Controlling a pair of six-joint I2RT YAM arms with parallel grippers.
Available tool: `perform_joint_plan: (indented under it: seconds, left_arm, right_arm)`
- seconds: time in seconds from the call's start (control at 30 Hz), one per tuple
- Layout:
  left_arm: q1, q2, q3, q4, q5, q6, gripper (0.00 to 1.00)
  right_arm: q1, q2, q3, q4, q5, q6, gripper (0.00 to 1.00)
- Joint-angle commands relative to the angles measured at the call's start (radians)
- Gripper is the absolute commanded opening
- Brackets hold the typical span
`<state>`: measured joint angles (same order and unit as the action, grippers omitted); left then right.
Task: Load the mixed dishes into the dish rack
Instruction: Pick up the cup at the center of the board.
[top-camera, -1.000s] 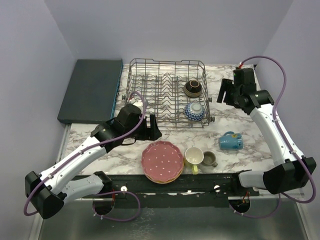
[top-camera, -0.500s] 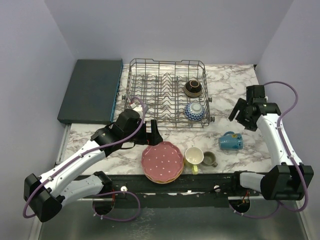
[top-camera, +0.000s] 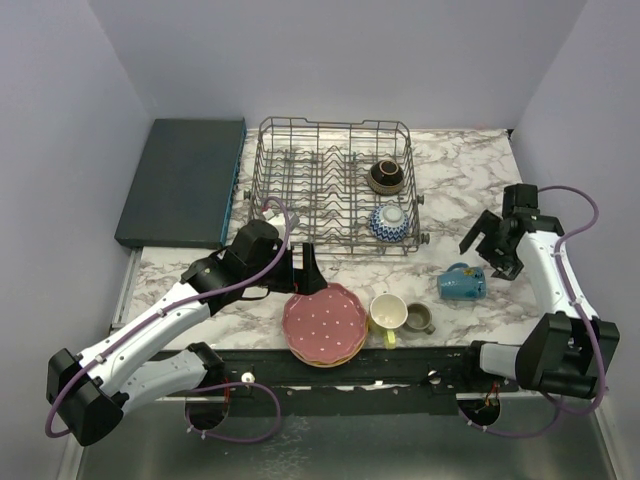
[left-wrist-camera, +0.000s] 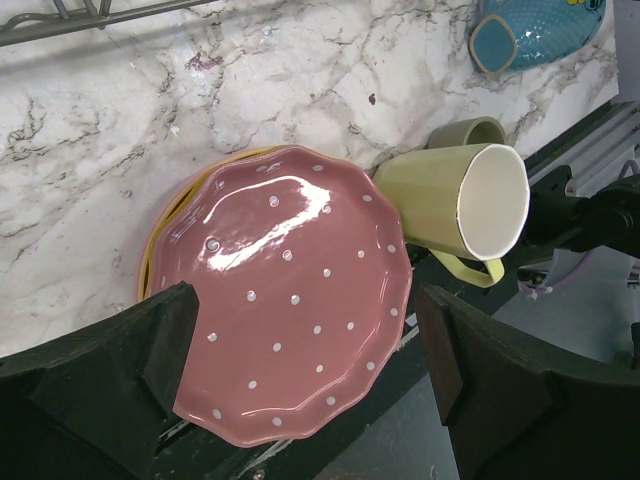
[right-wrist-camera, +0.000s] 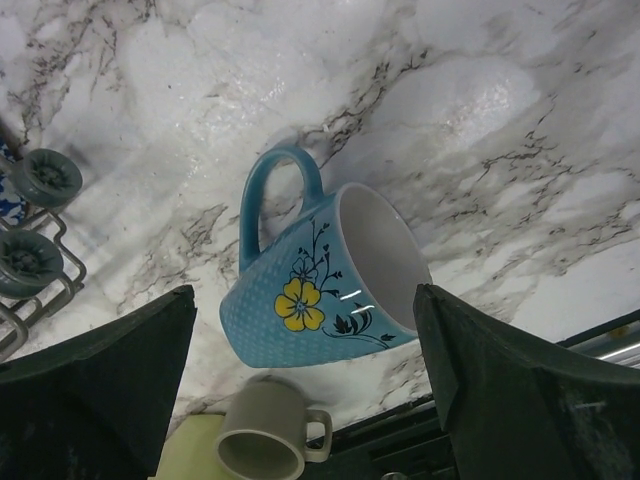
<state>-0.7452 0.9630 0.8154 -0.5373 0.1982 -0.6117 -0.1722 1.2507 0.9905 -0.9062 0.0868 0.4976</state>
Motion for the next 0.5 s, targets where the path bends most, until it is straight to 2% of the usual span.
perform_joint_plan:
  seconds: [0.0, 0.47]
  left_arm:
    - [0.006, -0.014, -0.01, 0.018, 0.029, 0.007, 0.99]
    - [0.005, -0.018, -0.014, 0.012, 0.03, 0.01, 0.99]
  right_arm:
    - [-0.012, 0.016, -0.041, 0.046, -0.064, 0.018, 0.97]
    - [-0.015, -0.009, -0.148, 0.117, -0.267, 0.047, 0.97]
